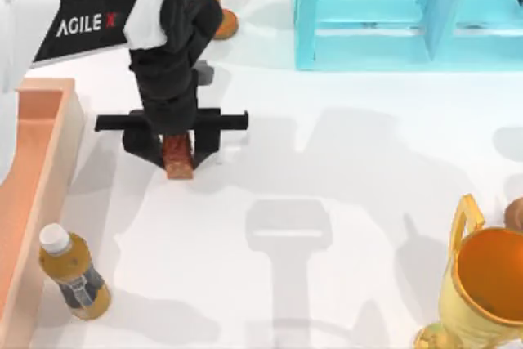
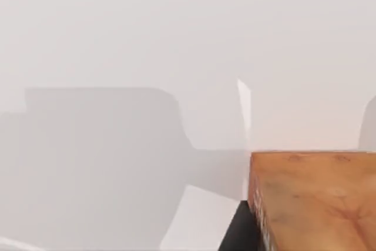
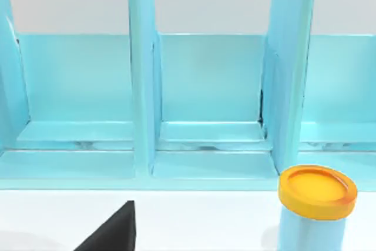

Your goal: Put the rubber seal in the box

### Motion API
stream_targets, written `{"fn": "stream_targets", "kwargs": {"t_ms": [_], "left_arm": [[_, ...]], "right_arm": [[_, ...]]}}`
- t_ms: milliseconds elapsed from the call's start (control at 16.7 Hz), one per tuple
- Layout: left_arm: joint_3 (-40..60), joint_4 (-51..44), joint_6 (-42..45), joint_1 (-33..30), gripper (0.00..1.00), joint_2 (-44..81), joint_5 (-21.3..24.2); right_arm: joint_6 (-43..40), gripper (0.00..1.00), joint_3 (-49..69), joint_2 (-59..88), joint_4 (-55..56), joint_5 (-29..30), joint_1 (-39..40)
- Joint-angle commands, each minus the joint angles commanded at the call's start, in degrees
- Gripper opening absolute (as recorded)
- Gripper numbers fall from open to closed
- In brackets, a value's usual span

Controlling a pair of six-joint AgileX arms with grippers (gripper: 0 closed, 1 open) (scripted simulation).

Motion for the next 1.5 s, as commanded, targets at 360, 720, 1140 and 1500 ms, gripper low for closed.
{"fn": "stream_targets", "kwargs": {"t_ms": [360,720,1140,1500], "left_arm": [[9.2,-11.4,-0.1,-0.2,0.0,-1.8,-0.2],[16.4,-20.3,-0.2,-0.1,0.0,-3.9,0.0],[14.1,-20.4,4.0,4.0,0.0,-5.8,0.0],[3.6,-20.9,23.4,23.3,0.0,-16.2,-0.3]], "right_arm": [[0.0,1.0,0.0,0.0,0.0,0.0,0.0],[0.0,1.0,0.0,0.0,0.0,0.0,0.0],[0.0,1.0,0.0,0.0,0.0,0.0,0.0],[0.0,1.0,0.0,0.0,0.0,0.0,0.0]]}}
